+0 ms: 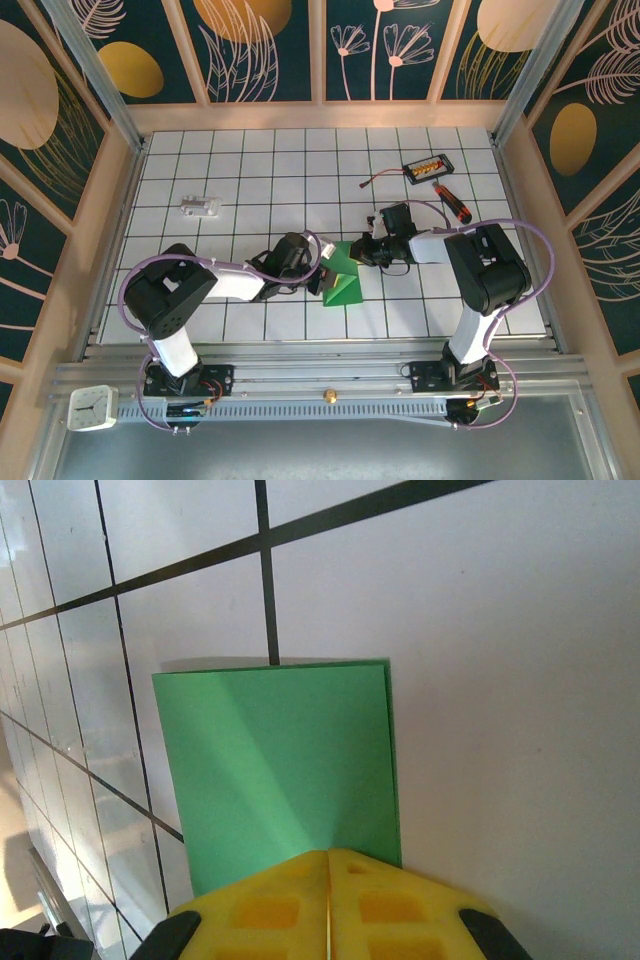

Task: Fold a paper plane with a square sheet of paper (pick it up from the middle)

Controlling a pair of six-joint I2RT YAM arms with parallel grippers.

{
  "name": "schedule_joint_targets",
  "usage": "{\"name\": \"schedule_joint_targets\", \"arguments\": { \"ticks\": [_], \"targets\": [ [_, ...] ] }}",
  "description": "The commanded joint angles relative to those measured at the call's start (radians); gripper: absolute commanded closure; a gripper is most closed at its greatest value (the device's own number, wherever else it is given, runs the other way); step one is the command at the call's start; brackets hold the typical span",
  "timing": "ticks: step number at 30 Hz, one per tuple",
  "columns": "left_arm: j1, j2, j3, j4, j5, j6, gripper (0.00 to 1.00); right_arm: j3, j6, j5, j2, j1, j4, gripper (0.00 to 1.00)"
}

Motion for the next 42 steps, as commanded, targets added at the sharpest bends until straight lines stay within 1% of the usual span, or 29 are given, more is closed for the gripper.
{"name": "schedule_joint_targets", "arguments": {
  "ticks": [1, 22, 42],
  "targets": [
    [0.01, 0.011, 0.011, -0.015, 0.006, 0.016, 1.0, 0.002, -0.033, 0.075, 0.046, -0.01, -0.045, 0.9],
    [0.029, -0.006, -0.034, -0.023, -0.011, 0.015, 1.0, 0.005, -0.042, 0.078, 0.05, -0.011, -0.053, 0.9],
    [0.043, -0.005, -0.03, -0.045, -0.029, 0.031, 1.0, 0.009, -0.042, 0.076, 0.058, -0.007, -0.054, 0.9]
  ]
}}
